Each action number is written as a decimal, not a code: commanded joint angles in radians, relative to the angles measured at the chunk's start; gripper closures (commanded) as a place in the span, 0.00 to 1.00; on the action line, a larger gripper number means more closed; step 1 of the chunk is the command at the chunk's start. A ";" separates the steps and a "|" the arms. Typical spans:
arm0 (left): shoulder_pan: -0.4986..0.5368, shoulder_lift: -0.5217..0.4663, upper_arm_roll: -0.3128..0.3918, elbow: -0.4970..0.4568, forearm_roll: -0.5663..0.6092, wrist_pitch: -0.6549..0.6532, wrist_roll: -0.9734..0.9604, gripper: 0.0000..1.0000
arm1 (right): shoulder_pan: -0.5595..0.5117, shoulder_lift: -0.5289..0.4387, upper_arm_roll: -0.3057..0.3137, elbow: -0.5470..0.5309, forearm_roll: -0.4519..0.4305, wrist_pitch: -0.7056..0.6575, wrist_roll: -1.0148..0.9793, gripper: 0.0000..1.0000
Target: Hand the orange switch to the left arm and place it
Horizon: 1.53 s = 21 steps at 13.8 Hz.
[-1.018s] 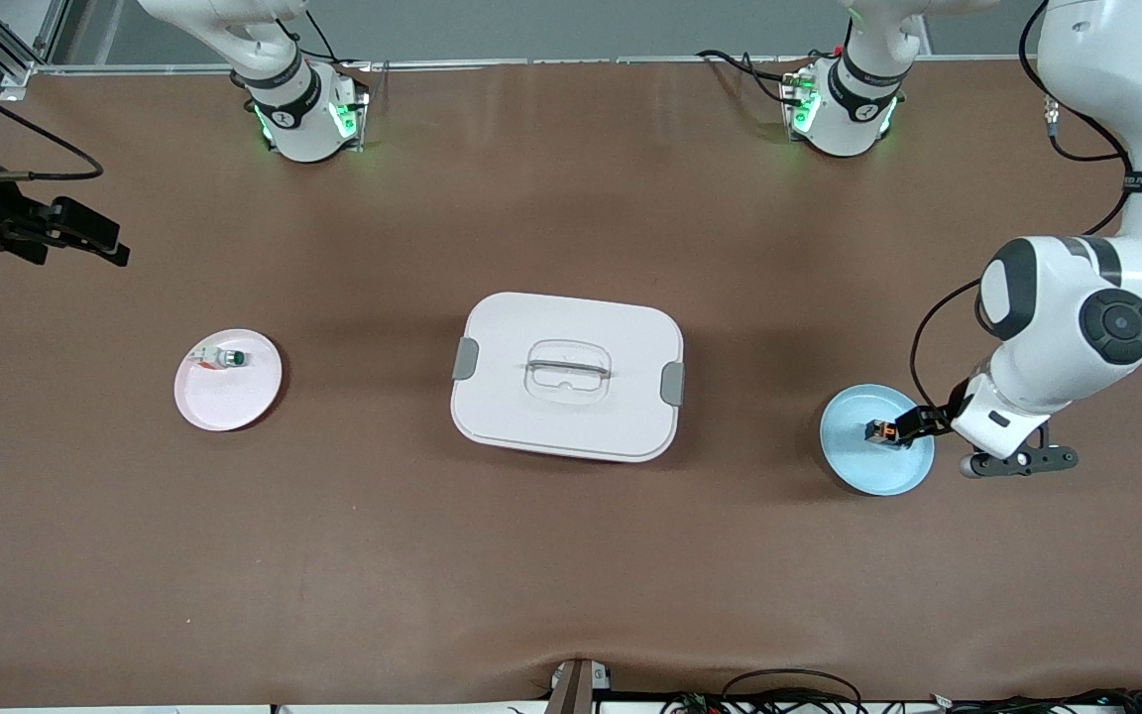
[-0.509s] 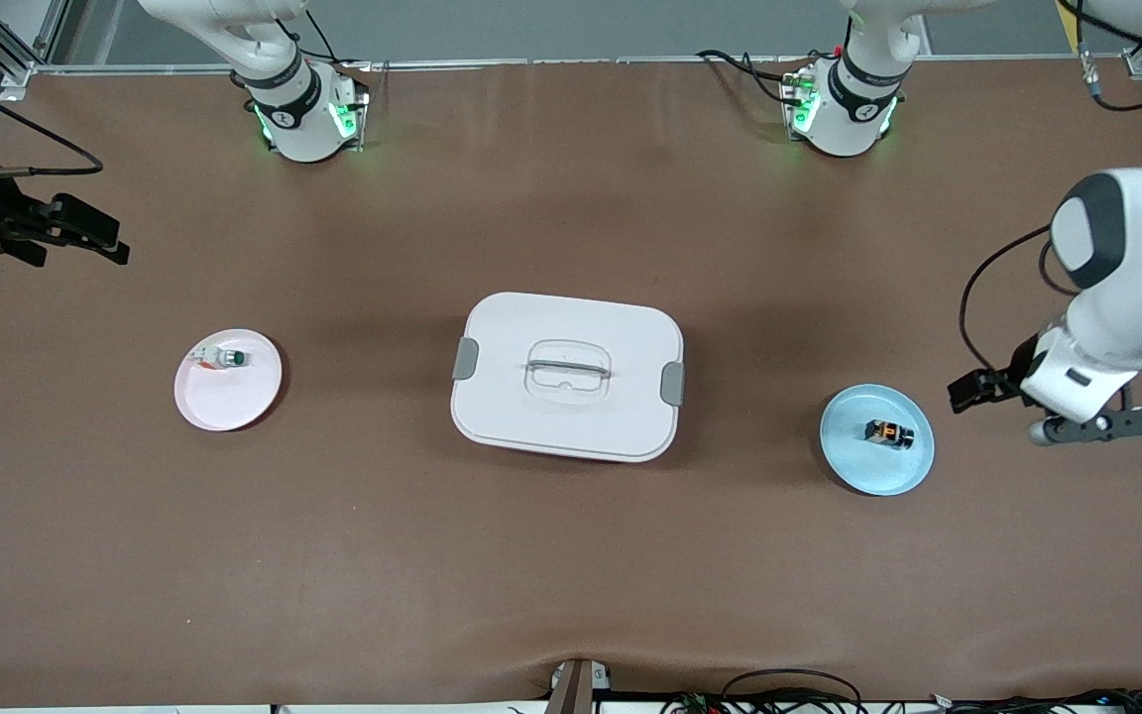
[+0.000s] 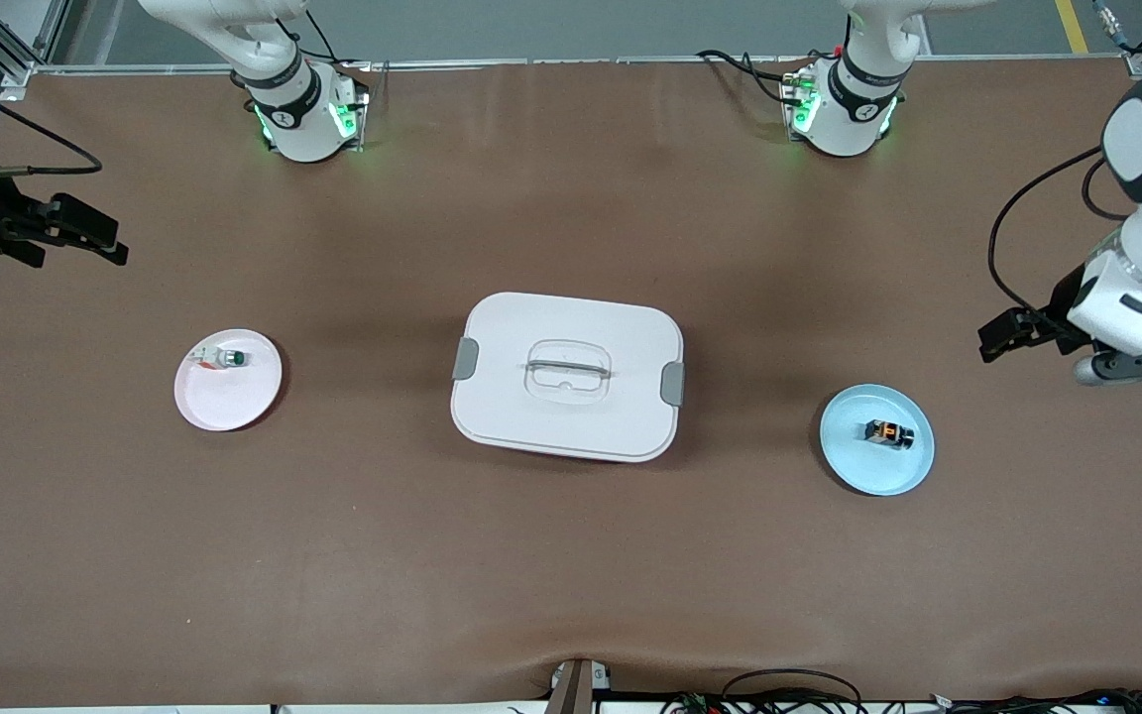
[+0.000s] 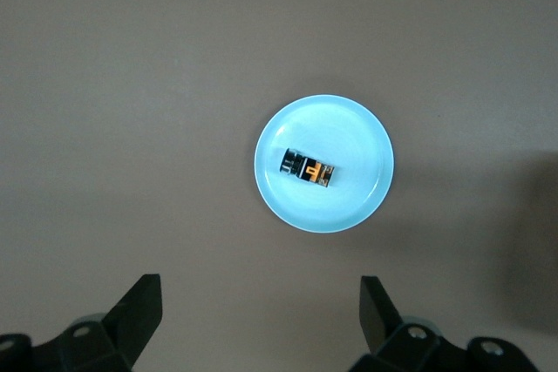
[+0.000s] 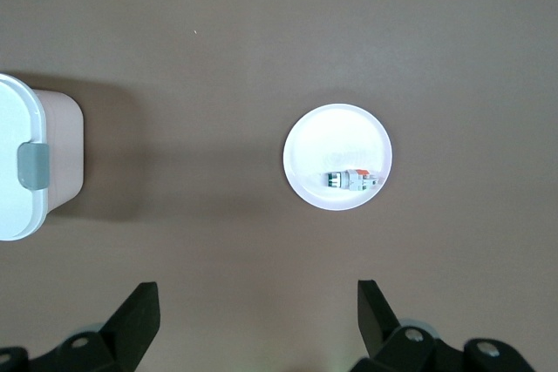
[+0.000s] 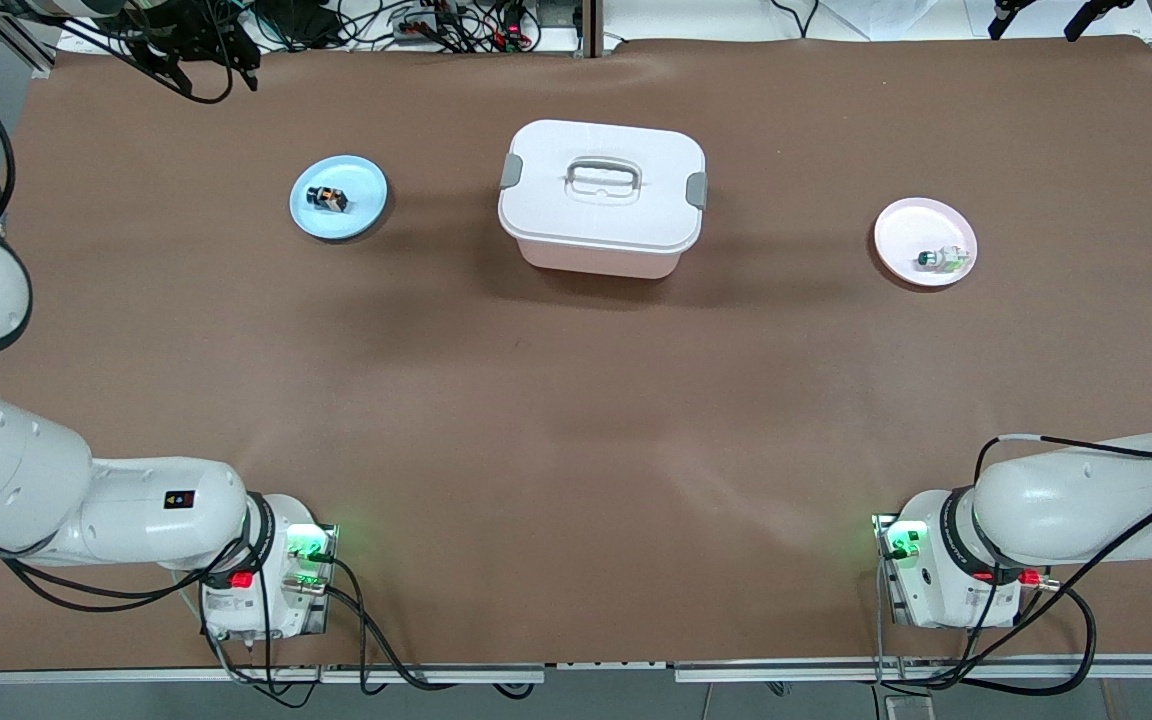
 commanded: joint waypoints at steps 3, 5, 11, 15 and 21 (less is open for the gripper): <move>-0.003 -0.114 -0.005 -0.083 -0.021 -0.015 0.019 0.00 | -0.011 -0.031 0.010 -0.022 0.001 0.009 -0.002 0.00; -0.027 -0.145 0.004 -0.096 -0.023 -0.016 0.018 0.00 | -0.011 -0.031 0.011 -0.022 0.000 0.009 0.000 0.00; -0.024 -0.217 0.004 -0.047 -0.026 -0.127 0.019 0.00 | -0.013 -0.031 0.010 -0.022 0.000 0.011 0.002 0.00; -0.026 -0.216 0.004 0.036 -0.026 -0.254 0.021 0.00 | -0.014 -0.031 0.007 -0.022 -0.002 0.009 0.020 0.00; -0.029 -0.184 -0.001 0.133 -0.026 -0.285 0.018 0.00 | -0.019 -0.031 0.007 -0.022 -0.002 0.011 0.038 0.00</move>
